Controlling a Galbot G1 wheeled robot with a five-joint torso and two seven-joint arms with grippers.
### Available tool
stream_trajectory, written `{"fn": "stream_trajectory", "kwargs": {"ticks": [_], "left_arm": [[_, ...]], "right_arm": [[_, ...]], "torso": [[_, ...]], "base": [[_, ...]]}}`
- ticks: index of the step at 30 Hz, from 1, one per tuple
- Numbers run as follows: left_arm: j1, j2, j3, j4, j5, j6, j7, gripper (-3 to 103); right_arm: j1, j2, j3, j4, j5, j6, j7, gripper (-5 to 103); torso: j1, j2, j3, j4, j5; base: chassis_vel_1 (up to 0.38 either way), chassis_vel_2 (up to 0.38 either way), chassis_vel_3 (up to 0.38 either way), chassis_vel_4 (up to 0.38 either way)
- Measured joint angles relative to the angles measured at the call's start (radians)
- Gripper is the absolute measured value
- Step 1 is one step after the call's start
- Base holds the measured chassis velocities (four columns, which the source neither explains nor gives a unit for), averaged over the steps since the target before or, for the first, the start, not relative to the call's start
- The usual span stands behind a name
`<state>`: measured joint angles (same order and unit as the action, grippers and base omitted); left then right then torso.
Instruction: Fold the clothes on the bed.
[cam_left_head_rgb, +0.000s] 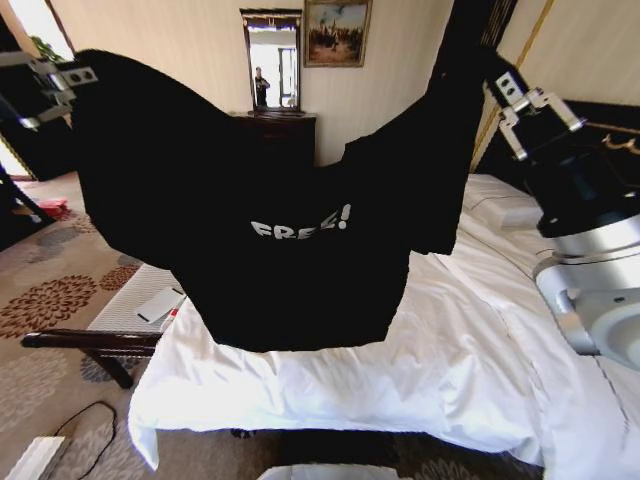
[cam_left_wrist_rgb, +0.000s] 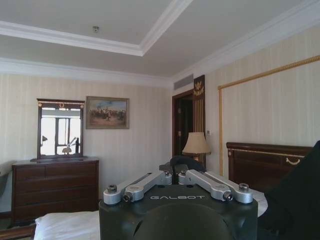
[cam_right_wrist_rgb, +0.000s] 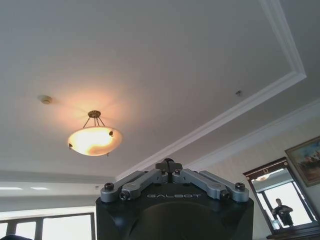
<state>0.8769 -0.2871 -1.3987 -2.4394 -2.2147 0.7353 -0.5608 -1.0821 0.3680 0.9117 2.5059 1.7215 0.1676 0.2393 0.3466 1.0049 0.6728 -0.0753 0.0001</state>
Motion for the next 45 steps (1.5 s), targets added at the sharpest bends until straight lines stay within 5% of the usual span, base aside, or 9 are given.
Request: {"fn": "stream_trajectory", "kwargs": {"ticks": [7, 9, 11, 12, 16, 20, 27, 38, 45], "left_arm": [[0.0, -0.014, 0.109, -0.025, 0.067, 0.0, -0.007, 0], [-0.004, -0.044, 0.25, -0.028, 0.165, 0.0, -0.006, 0], [0.001, -0.091, 0.425, -0.008, 0.349, 0.0, 0.021, 0], [0.001, -0.091, 0.425, -0.008, 0.349, 0.0, 0.021, 0], [0.019, -0.167, 0.601, 0.064, 0.565, 0.0, 0.066, 0], [0.011, -0.196, 0.663, 0.108, 0.627, 0.0, 0.081, 0], [-0.031, -0.289, 0.882, 0.302, 0.875, 0.0, 0.125, 0], [-0.153, -0.374, 1.056, 0.507, 0.994, 0.0, 0.134, 0], [-0.341, -0.474, 1.27, 0.751, 1.083, 0.0, 0.141, 0]], "right_arm": [[-0.034, 0.013, -0.034, -0.003, -0.058, -0.072, 0.124, 0], [-0.085, 0.034, -0.086, -0.005, -0.146, -0.128, 0.169, 0], [-0.134, 0.062, -0.149, -0.01, -0.222, -0.171, 0.161, 0], [-0.134, 0.062, -0.149, -0.01, -0.222, -0.171, 0.161, 0], [-0.086, 0.095, -0.309, -0.174, -0.305, -0.182, 0.091, 0], [-0.053, 0.106, -0.376, -0.248, -0.352, -0.17, 0.049, 0], [0.143, 0.234, -0.686, -0.468, -0.455, -0.133, 0.014, 0], [0.403, 0.382, -0.94, -0.693, -0.481, -0.124, 0.022, 0], [0.544, 0.498, -1.094, -0.948, -0.547, -0.102, 0.005, 0]], "torso": [[0.0, 0.0, 0.0, 0.0, 0.0], [0.0, 0.0, 0.0, 0.0003, 0.0003], [0.0, 0.0, 0.0, -0.0009, -0.0002], [0.0, 0.0, 0.0, -0.0009, -0.0002], [0.0, 0.0, 0.0, 0.0003, -0.0001], [0.0, 0.0, 0.0, 0.0004, 0.0001], [0.0, 0.0, 0.0, 0.0002, -0.0001], [0.0, 0.0, 0.0, 0.0, -0.0003], [0.0, 0.0, 0.0, -0.0001, -0.0002]], "base": [[0.0, 0.0, 0.0, 0.0], [0.0, 0.0, 0.0, 0.0], [0.0, 0.0, 0.0, 0.0], [0.0, 0.0, 0.0, 0.0], [0.0, 0.0, 0.0, 0.0], [0.0, 0.0, 0.0, 0.0], [0.0, 0.0, 0.0, 0.0], [0.0, 0.0, 0.0, 0.0], [0.0, 0.0, 0.0, 0.0]]}}
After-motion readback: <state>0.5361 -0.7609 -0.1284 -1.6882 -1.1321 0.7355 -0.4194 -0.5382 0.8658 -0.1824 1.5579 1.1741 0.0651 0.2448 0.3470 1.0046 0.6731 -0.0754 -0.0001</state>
